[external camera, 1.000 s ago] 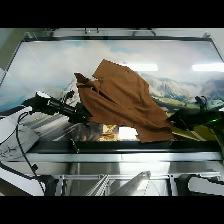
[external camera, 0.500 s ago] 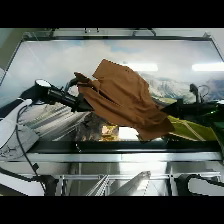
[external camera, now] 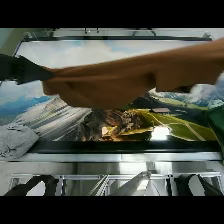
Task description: Fold the shirts.
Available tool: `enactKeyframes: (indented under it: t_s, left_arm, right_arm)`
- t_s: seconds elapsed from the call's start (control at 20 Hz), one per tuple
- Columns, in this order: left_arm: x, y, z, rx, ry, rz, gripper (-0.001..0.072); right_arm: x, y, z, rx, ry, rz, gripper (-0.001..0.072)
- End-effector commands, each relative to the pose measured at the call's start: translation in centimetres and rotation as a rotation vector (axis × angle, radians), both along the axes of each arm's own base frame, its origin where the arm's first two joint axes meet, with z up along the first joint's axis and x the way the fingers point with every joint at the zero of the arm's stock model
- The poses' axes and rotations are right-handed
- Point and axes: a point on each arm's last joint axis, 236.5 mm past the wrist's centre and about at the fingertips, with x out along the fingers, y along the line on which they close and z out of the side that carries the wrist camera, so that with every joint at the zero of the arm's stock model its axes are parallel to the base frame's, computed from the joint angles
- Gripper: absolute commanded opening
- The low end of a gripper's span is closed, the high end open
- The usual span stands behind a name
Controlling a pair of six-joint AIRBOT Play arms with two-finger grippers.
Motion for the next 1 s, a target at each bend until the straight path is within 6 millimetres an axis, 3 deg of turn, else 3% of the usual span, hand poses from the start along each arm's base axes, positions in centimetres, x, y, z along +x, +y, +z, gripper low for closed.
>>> enactKeyframes:
  t_s: [0.0,0.1,0.2,0.3,0.4,0.5,0.6,0.65,0.85,0.95]
  left_arm:
    - [-4.1,2.0,9.0,0.082,-0.371,0.169,0.0031]
    - [-4.7,3.6,12.1,0.138,-0.504,0.287,0.0031]
    - [-4.4,4.5,13.8,0.176,-0.564,0.333,0.0031]
    - [-2.6,5.3,14.6,0.172,-0.568,0.328,0.0031]
    - [0.3,4.8,13.3,0.141,-0.505,0.251,0.0031]
    - [3.5,2.5,9.0,0.113,-0.358,0.092,0.0031]
    - [7.0,0.4,2.9,0.129,-0.207,-0.02,0.0031]
    - [9.1,-0.1,-0.9,0.173,-0.137,-0.042,0.0031]
    - [16.8,1.8,-18.3,0.454,0.132,-0.019,0.0031]
    - [19.5,2.4,-25.0,0.473,0.209,-0.013,0.0031]
  right_arm:
    - [-6.9,1.1,10.0,-0.061,-0.329,-0.261,0.0022]
    - [-9.6,2.5,13.0,-0.141,-0.462,-0.334,0.0023]
    - [-10.6,2.7,14.8,-0.18,-0.508,-0.38,0.0023]
    - [-9.6,2.4,14.4,-0.222,-0.484,-0.385,0.0023]
    - [-7.2,1.9,12.0,-0.254,-0.397,-0.326,0.0023]
    - [-3.7,1.6,7.7,-0.279,-0.24,-0.215,0.0023]
    - [0.6,1.4,1.2,-0.287,-0.039,-0.108,0.0023]
    - [3.1,1.4,-3.0,-0.287,0.069,-0.068,0.0023]
    - [12.7,1.0,-20.6,-0.317,0.43,-0.076,0.0023]
    - [16.9,0.3,-26.9,-0.313,0.524,-0.13,0.0023]
